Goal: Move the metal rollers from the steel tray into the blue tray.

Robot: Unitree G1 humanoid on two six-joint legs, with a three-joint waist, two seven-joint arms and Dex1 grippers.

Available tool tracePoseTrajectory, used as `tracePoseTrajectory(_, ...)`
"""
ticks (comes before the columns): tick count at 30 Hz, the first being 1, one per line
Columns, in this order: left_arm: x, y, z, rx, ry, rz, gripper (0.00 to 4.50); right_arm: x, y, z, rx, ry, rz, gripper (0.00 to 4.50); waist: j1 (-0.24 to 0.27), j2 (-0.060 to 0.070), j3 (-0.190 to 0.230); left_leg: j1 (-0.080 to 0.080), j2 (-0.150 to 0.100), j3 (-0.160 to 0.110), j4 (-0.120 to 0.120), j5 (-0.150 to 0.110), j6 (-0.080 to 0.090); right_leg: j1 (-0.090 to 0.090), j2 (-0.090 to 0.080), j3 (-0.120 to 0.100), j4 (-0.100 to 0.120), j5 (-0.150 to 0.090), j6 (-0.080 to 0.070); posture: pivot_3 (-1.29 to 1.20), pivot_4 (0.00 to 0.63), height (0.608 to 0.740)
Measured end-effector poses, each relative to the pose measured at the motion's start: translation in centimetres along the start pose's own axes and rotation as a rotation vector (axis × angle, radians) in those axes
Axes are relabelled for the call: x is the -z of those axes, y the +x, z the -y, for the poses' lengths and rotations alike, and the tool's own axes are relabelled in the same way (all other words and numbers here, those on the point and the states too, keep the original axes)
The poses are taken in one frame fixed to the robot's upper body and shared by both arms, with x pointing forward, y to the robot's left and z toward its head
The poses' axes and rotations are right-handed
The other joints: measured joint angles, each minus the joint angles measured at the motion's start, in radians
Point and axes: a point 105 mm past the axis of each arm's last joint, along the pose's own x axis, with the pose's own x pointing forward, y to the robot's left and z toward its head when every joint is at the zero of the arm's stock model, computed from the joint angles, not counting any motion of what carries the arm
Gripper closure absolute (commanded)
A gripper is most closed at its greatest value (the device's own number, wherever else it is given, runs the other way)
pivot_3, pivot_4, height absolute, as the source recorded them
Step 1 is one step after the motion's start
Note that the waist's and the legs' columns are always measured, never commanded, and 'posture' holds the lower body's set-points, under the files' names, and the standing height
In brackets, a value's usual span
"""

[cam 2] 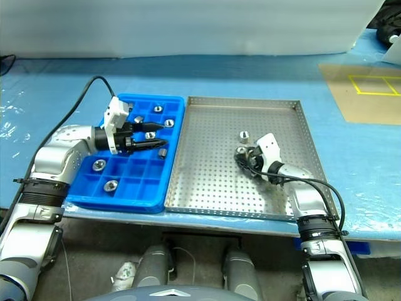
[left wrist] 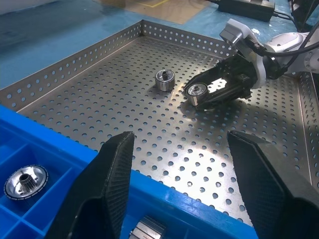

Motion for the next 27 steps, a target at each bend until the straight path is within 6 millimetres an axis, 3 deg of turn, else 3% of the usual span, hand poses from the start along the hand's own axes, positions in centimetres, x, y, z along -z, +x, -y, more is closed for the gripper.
tracePoseTrajectory(2, 0.1, 0.0, 0.0, -0.004, -0.002, -0.001, 1.35, 0.0, 0.0, -0.1, -0.008, 0.003, 0.003, 2.89, 0.000, 0.000, 0.000, 0.000, 0.000, 0.000, 0.000, 0.000, 0.000, 0.000, 0.000, 0.000, 0.000, 0.000, 0.000, -0.11, 0.150, 0.740)
tracePoseTrajectory(9, -0.1, -0.2, -0.1, -0.010, 0.003, -0.004, 1.35, -0.7, 0.3, -0.7, -0.044, 0.004, -0.004, 2.89, 0.000, 0.000, 0.000, -0.001, 0.000, 0.000, 0.000, 0.000, 0.000, -0.001, 0.000, 0.000, 0.000, 0.000, 0.000, -0.09, 0.150, 0.740)
tracePoseTrajectory(14, -0.5, -0.8, -0.4, -0.031, 0.016, -0.001, 1.35, -5.3, -0.9, -4.0, -0.256, -0.041, 0.074, 2.89, 0.005, 0.001, 0.001, -0.001, 0.000, 0.000, -0.004, 0.000, 0.001, -0.002, 0.000, 0.000, -0.002, 0.000, 0.000, -0.08, 0.150, 0.740)
tracePoseTrajectory(19, -0.9, -1.5, -0.6, -0.054, 0.028, 0.004, 1.35, -10.0, -1.1, -8.9, -0.551, -0.133, 0.126, 2.89, 0.006, 0.001, 0.001, 0.000, 0.001, 0.000, -0.006, -0.001, 0.002, -0.003, 0.001, -0.001, -0.002, 0.000, -0.001, -0.04, 0.150, 0.740)
tracePoseTrajectory(27, -0.3, -2.8, 0.0, -0.093, 0.015, -0.012, 1.35, -11.0, 1.6, -14.7, -0.822, -0.162, 0.125, 2.89, 0.011, 0.001, 0.001, -0.003, 0.000, -0.001, -0.006, 0.001, -0.001, -0.005, 0.000, -0.001, -0.002, 0.000, -0.001, 0.07, 0.150, 0.740)
